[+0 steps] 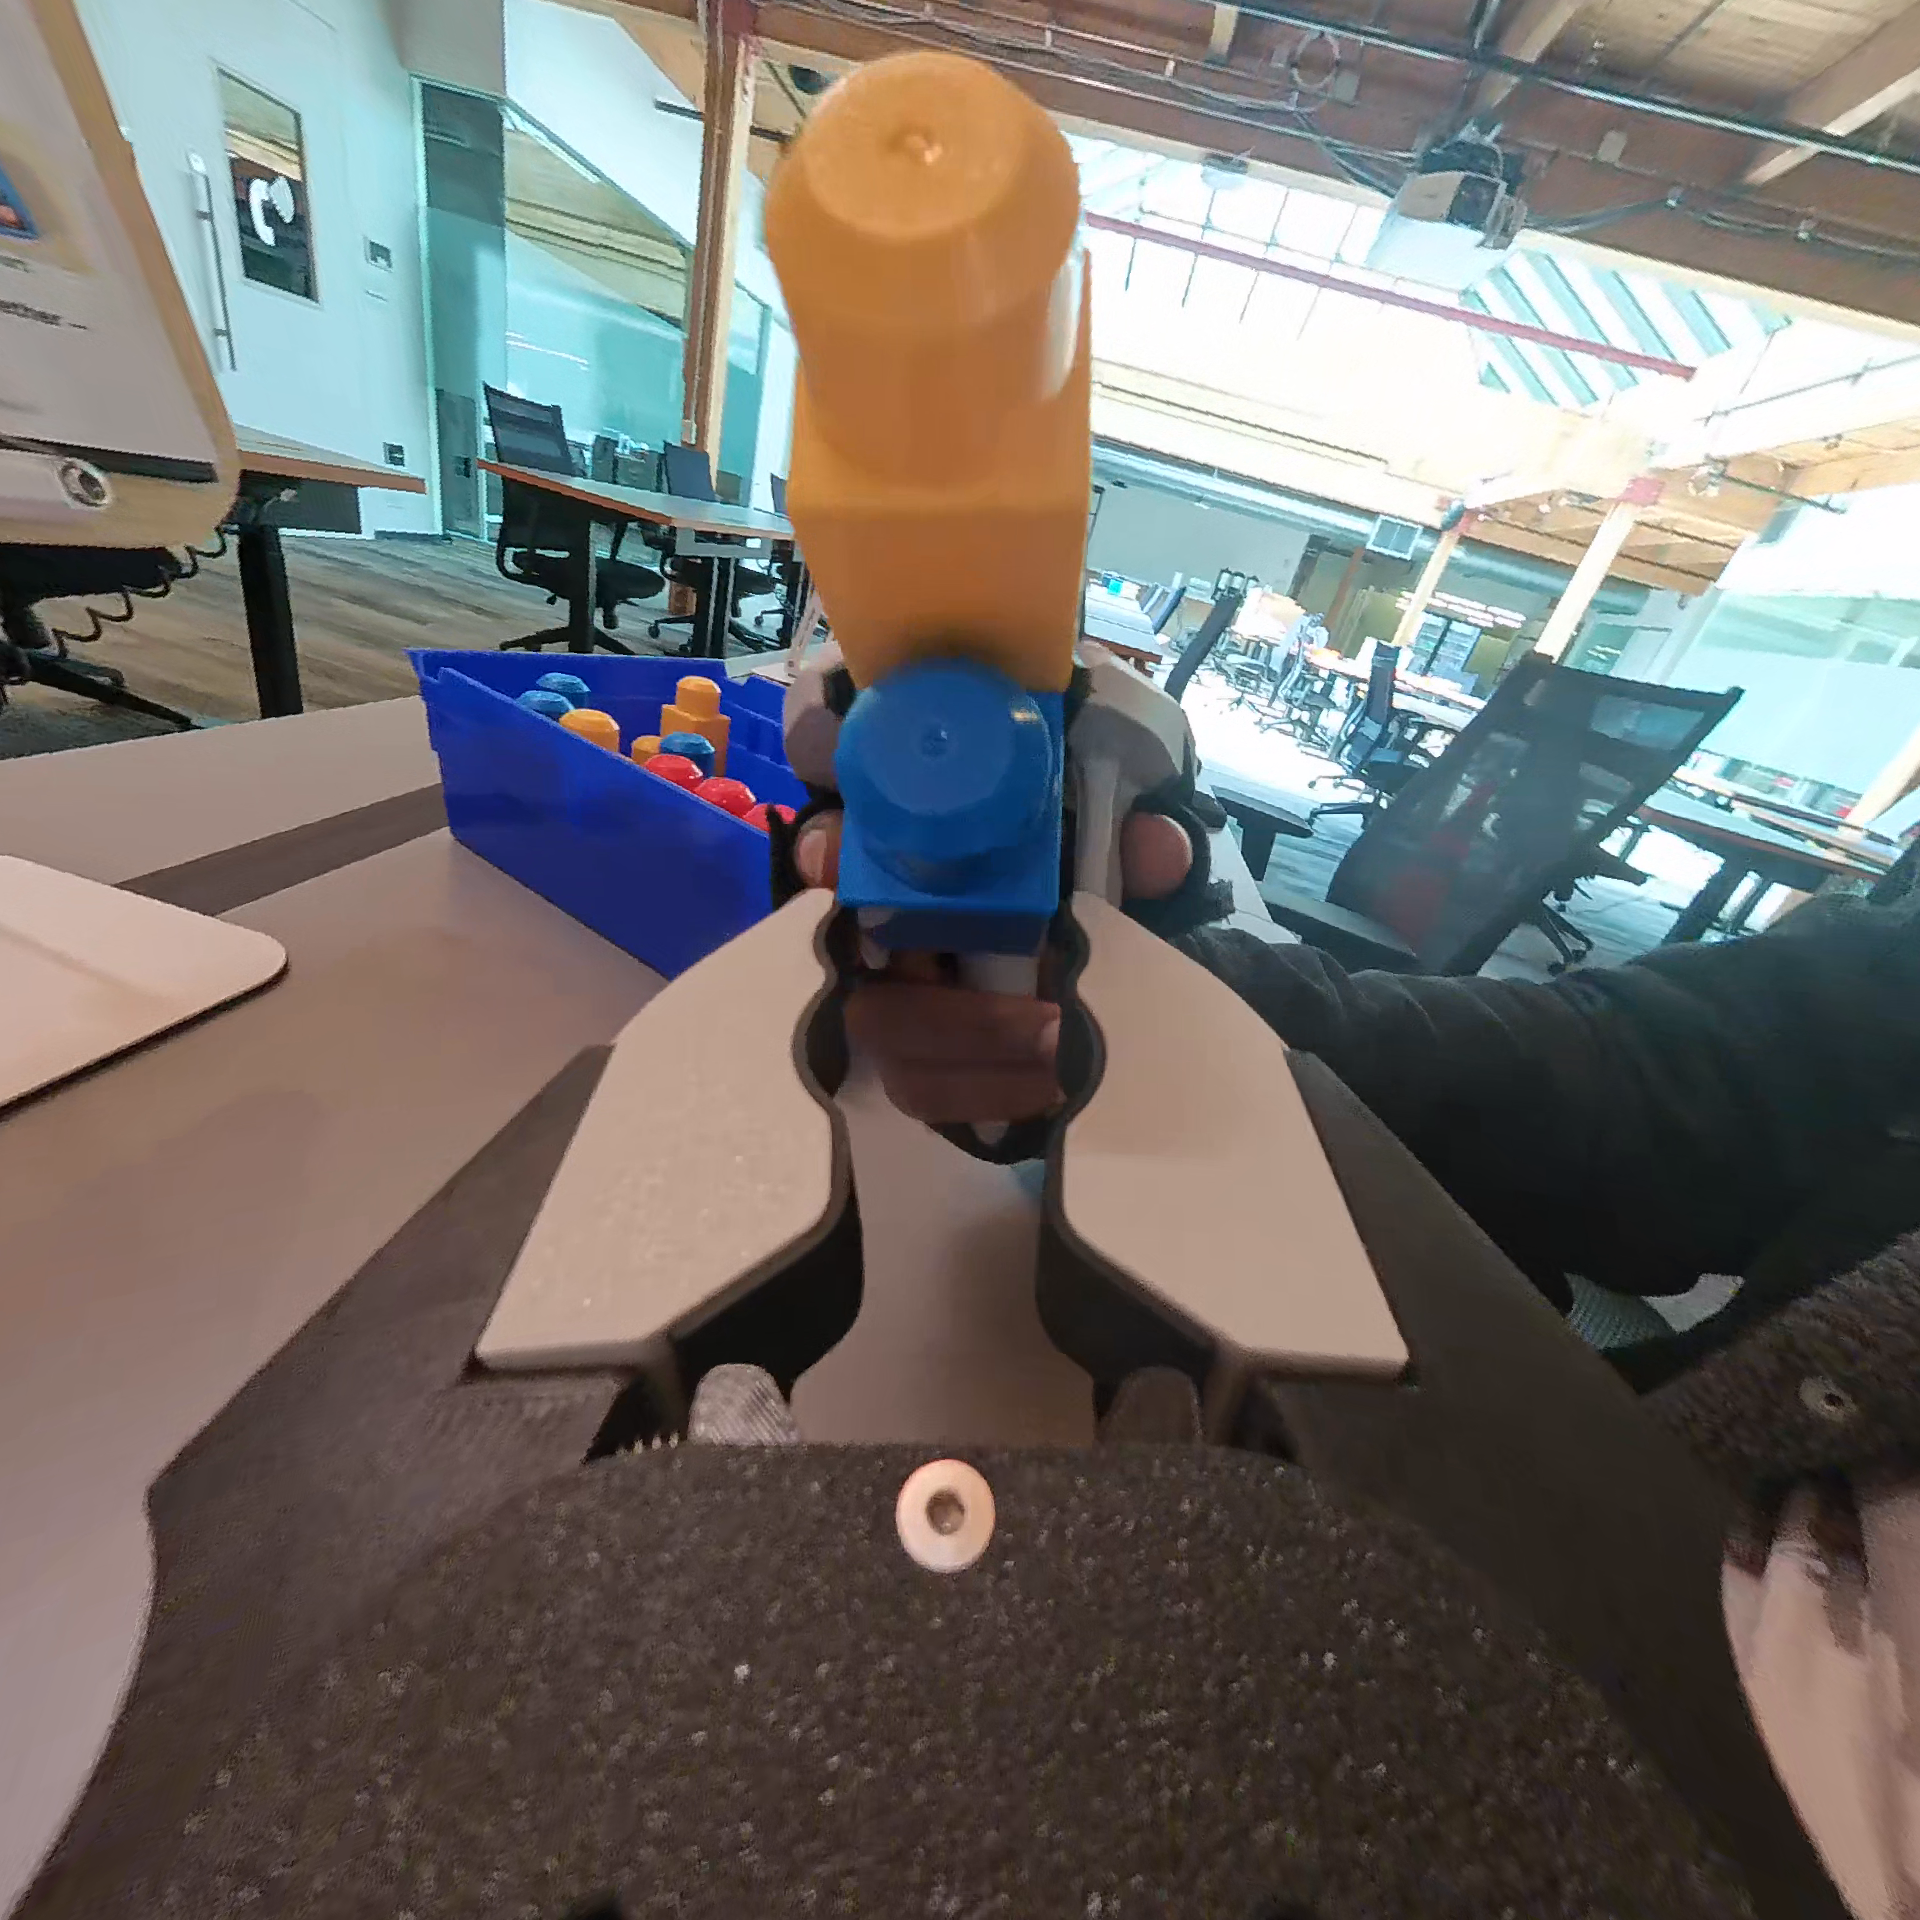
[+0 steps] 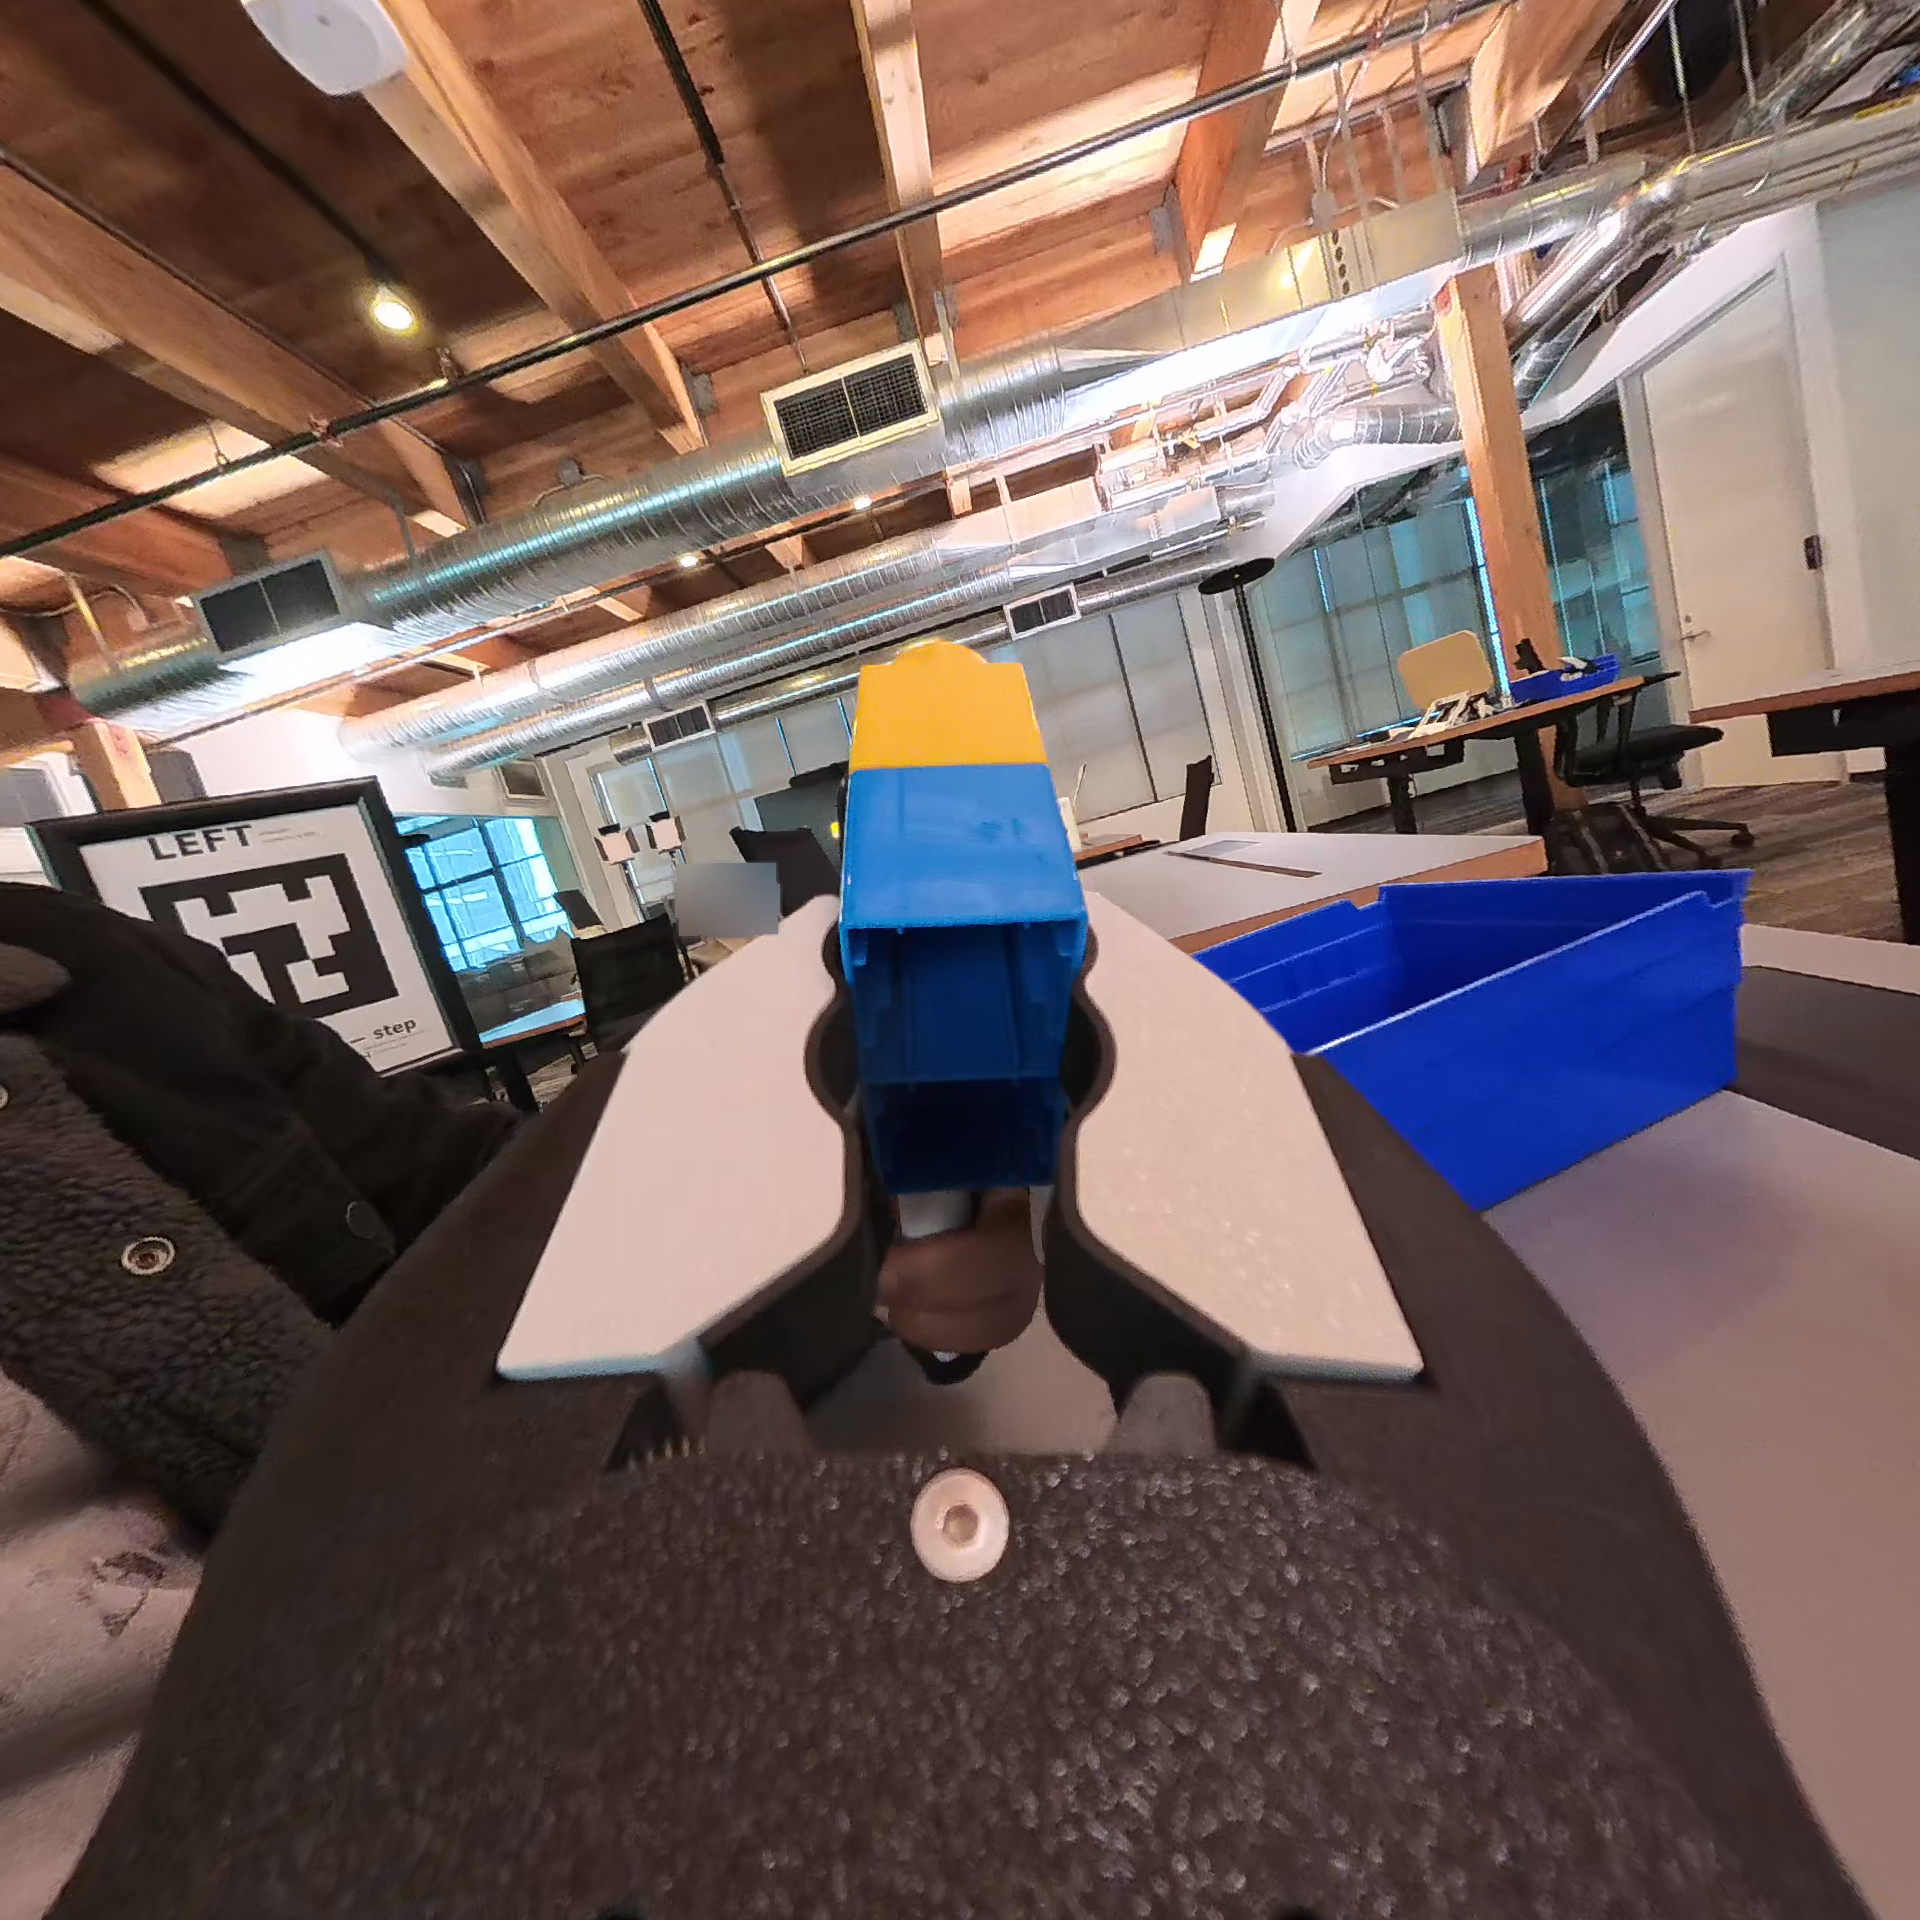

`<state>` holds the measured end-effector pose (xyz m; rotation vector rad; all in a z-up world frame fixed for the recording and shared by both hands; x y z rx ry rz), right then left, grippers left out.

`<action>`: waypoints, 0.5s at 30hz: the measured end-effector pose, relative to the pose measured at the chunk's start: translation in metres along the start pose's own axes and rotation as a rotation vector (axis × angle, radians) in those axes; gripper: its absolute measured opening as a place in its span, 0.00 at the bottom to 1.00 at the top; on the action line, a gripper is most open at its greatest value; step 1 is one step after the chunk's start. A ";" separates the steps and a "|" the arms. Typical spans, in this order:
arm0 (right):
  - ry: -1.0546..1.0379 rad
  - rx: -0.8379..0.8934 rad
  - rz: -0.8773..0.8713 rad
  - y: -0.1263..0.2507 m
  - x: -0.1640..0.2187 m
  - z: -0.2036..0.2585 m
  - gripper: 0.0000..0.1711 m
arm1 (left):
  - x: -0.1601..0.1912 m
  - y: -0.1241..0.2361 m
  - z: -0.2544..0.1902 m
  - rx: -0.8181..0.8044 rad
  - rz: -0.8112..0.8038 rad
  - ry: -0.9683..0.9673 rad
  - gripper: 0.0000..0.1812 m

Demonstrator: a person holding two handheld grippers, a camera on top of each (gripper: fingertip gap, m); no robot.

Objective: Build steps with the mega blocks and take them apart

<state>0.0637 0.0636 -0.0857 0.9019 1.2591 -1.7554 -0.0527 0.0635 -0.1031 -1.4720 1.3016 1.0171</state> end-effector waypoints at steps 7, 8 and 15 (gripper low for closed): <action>0.021 -0.007 0.070 0.001 0.004 -0.002 0.21 | 0.001 0.004 0.003 0.001 0.048 -0.002 0.19; 0.029 -0.005 0.105 0.002 0.004 -0.002 0.21 | 0.000 0.005 0.004 0.000 0.057 -0.009 0.19; 0.164 0.021 0.559 0.021 0.021 -0.004 0.22 | 0.016 0.010 0.008 -0.040 0.379 -0.120 0.19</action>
Point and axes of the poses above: each gripper's, where its closed fingertips meet, y back along the fingers, x out of its underside, z = x × y across the jaws, the point moved 7 cm from there along y, back along the fingers, and after that the axes turned 1 degree about y, right-handed, at the moved point
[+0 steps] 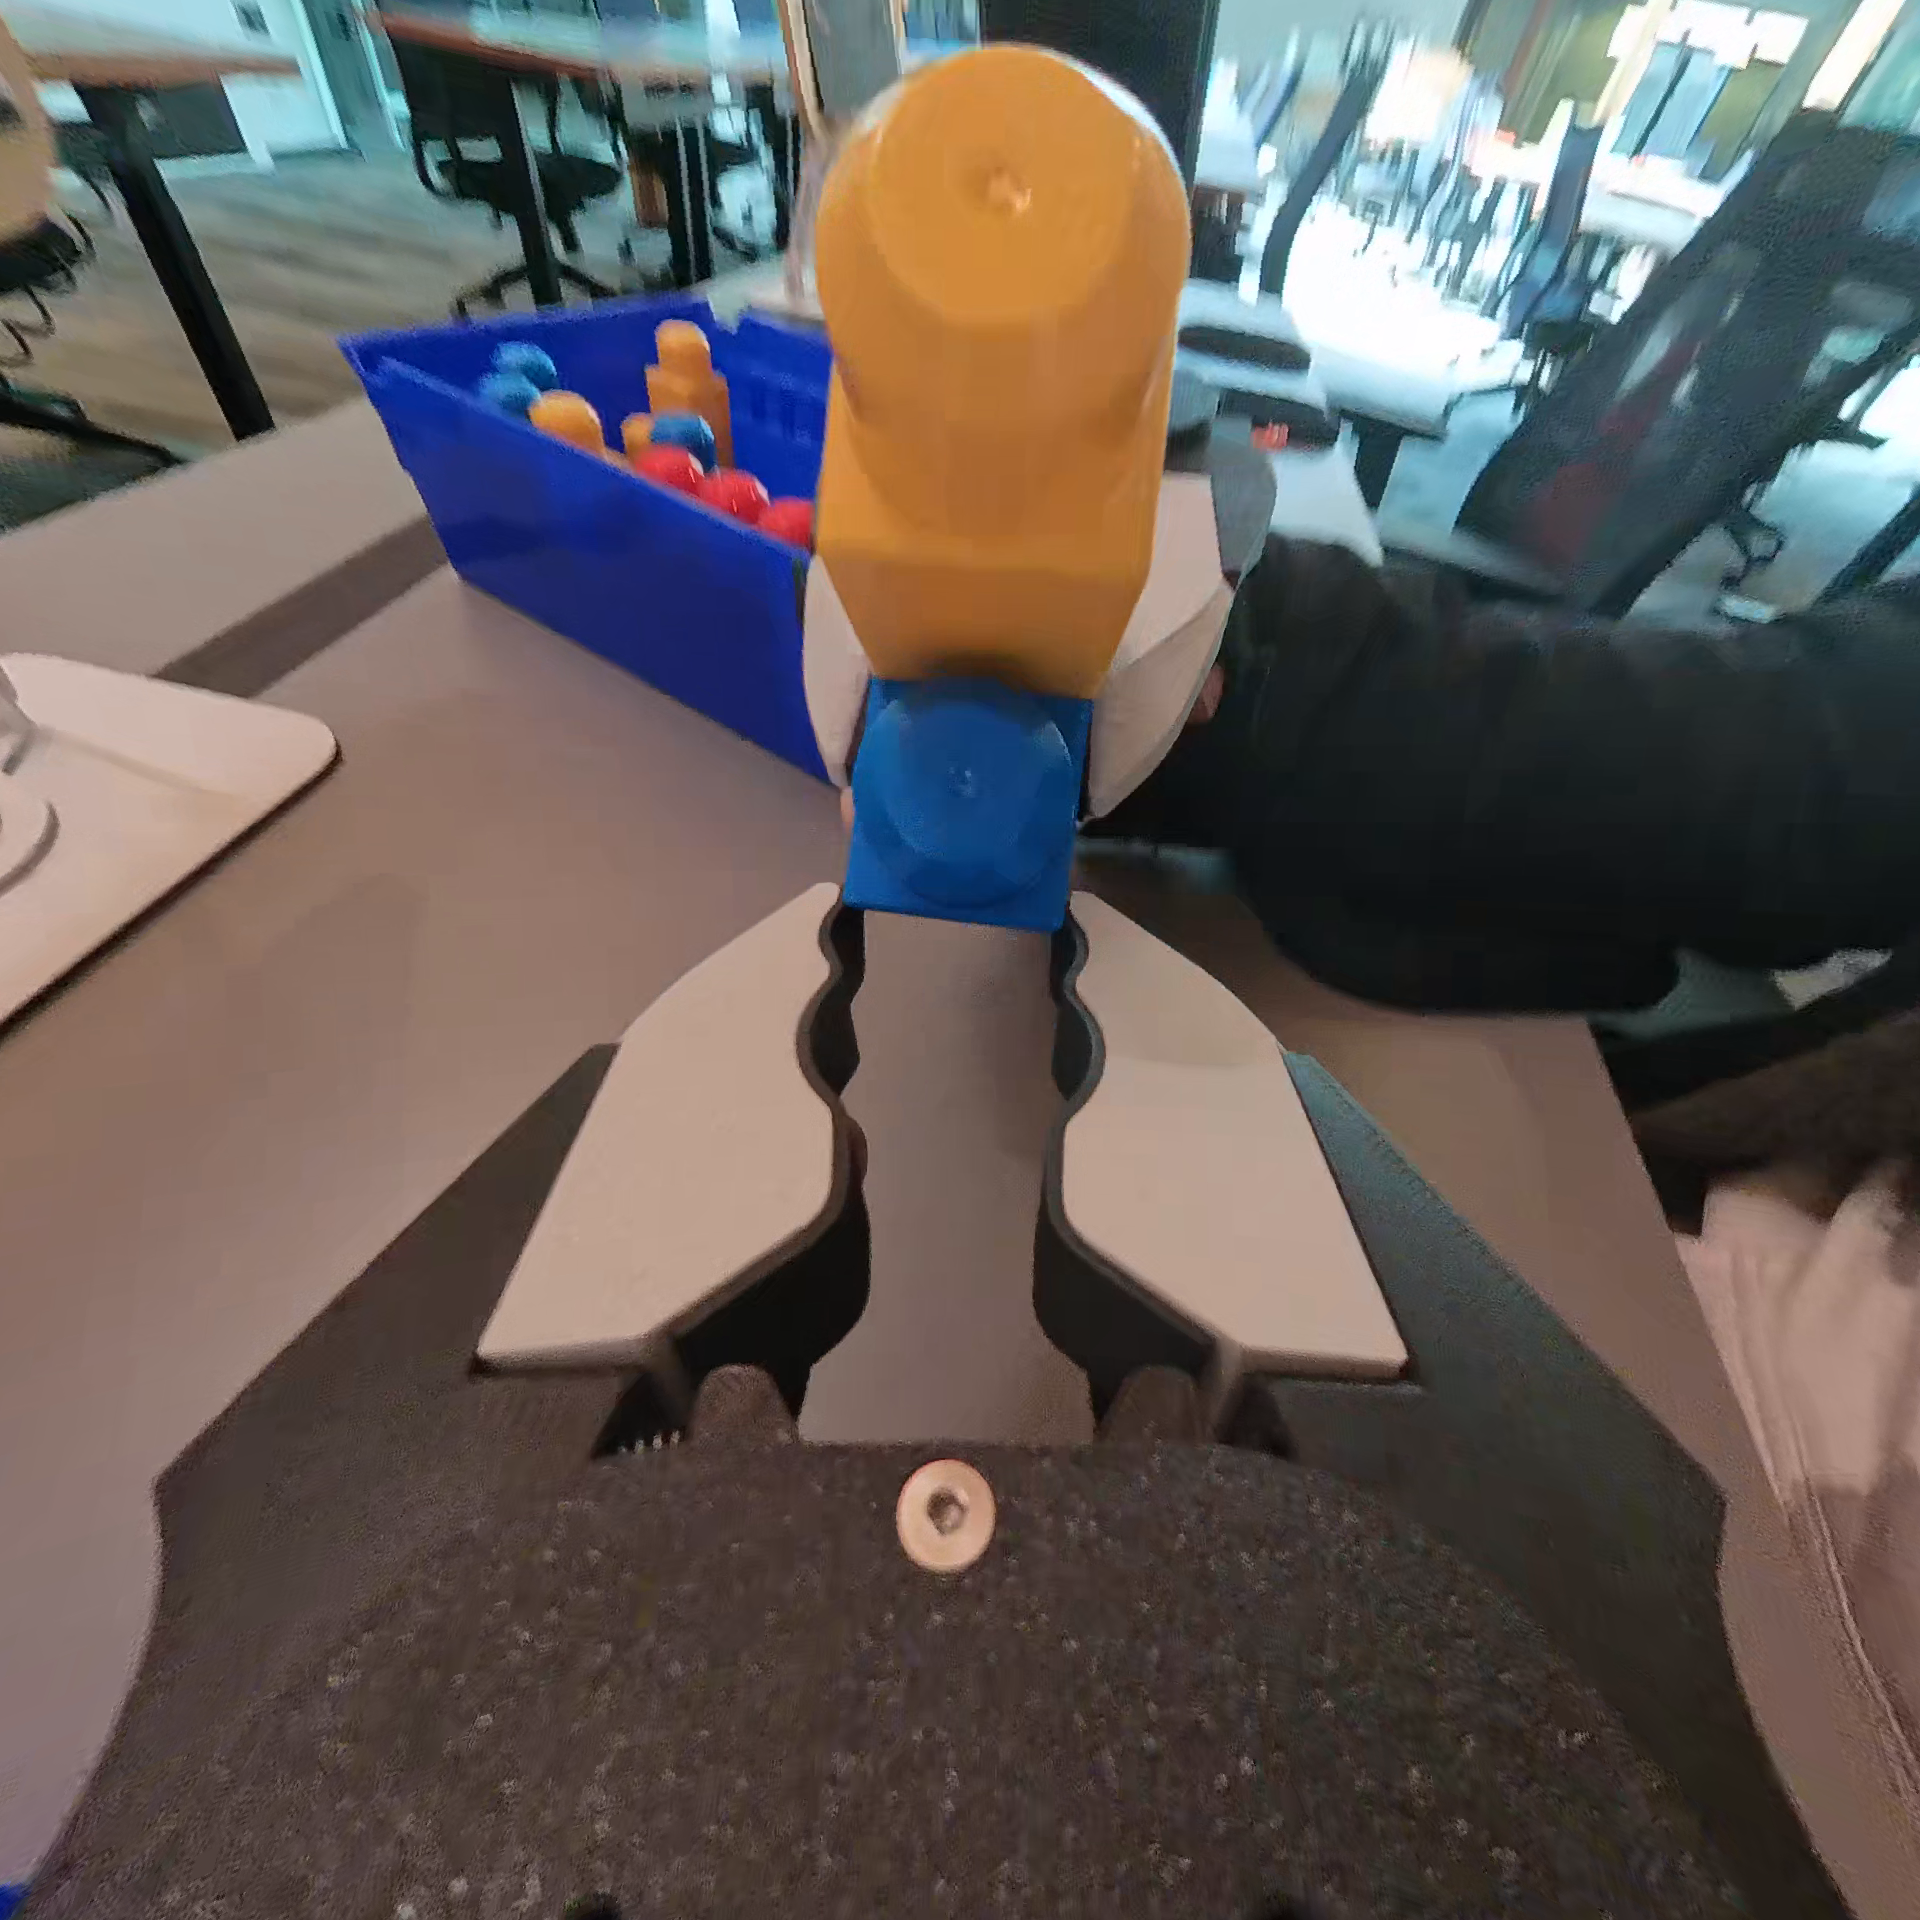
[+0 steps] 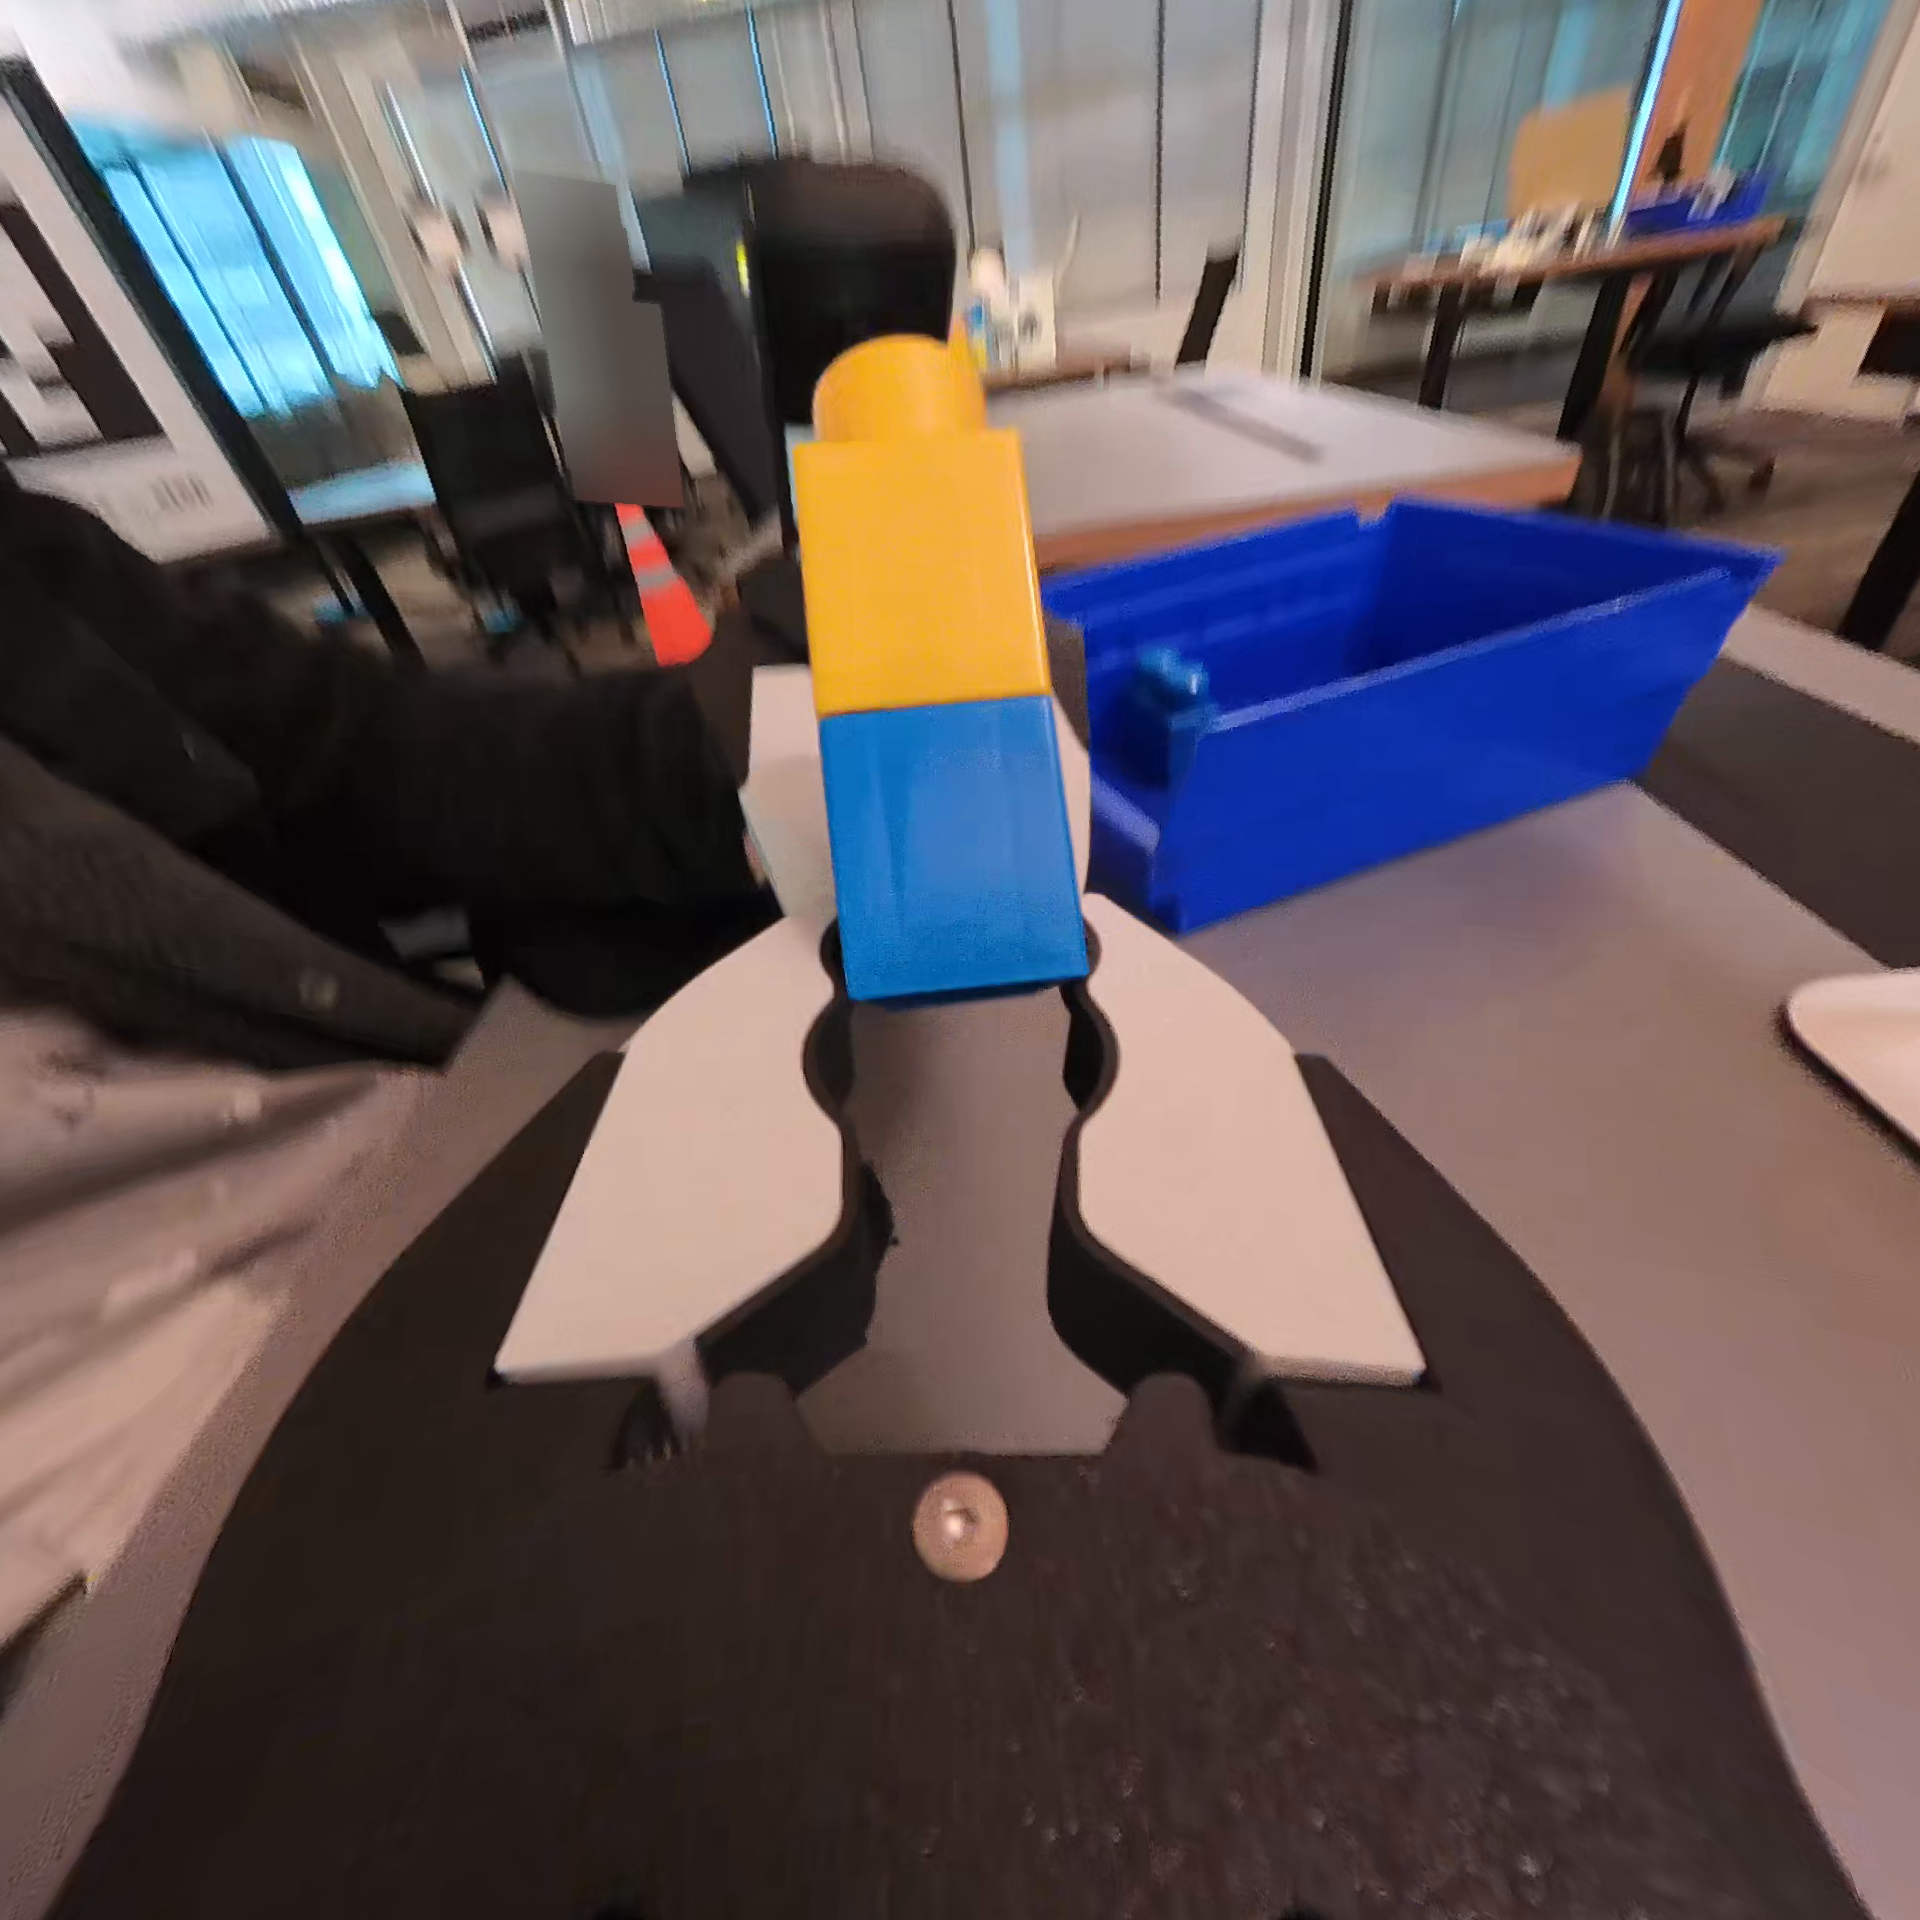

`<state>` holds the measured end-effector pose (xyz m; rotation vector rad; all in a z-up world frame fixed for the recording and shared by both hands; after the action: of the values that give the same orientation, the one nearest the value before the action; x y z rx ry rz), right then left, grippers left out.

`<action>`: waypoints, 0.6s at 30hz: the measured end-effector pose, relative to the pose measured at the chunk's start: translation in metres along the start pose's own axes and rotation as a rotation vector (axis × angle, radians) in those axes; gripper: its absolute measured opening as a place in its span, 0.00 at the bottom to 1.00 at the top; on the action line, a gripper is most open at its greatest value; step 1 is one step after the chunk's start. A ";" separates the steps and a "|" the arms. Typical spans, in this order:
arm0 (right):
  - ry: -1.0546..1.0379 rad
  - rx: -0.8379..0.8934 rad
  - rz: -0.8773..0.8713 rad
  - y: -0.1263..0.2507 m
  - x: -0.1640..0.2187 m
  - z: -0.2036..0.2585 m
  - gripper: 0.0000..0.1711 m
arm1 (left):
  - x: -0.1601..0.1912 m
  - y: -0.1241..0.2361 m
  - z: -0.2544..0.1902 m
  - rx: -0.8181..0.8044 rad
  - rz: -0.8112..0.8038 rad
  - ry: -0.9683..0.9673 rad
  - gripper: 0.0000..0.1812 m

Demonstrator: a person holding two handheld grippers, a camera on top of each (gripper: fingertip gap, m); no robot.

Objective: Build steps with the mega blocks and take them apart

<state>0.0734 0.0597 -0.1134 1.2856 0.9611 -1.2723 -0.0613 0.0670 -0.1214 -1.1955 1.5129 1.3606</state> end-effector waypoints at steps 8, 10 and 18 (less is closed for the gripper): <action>0.056 0.054 0.440 -0.003 0.040 0.001 0.21 | 0.032 -0.011 0.002 -0.043 0.296 -0.071 0.19; 0.063 0.057 0.505 -0.003 0.046 0.002 0.20 | 0.037 -0.013 0.003 -0.051 0.339 -0.077 0.19; 0.110 0.124 0.638 0.006 0.046 0.003 0.19 | 0.044 -0.008 0.011 -0.113 0.424 -0.094 0.19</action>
<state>0.0838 0.0500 -0.1574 1.6044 0.4788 -0.7746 -0.0663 0.0711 -0.1664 -0.8900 1.7020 1.7733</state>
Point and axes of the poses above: each gripper's, where its closed fingertips meet, y back along the fingers, x out of its underside, z = x × y across the jaws, the point moved 7 cm from there along y, back along the fingers, and after that the axes turned 1 degree about y, right-handed, at the moved point
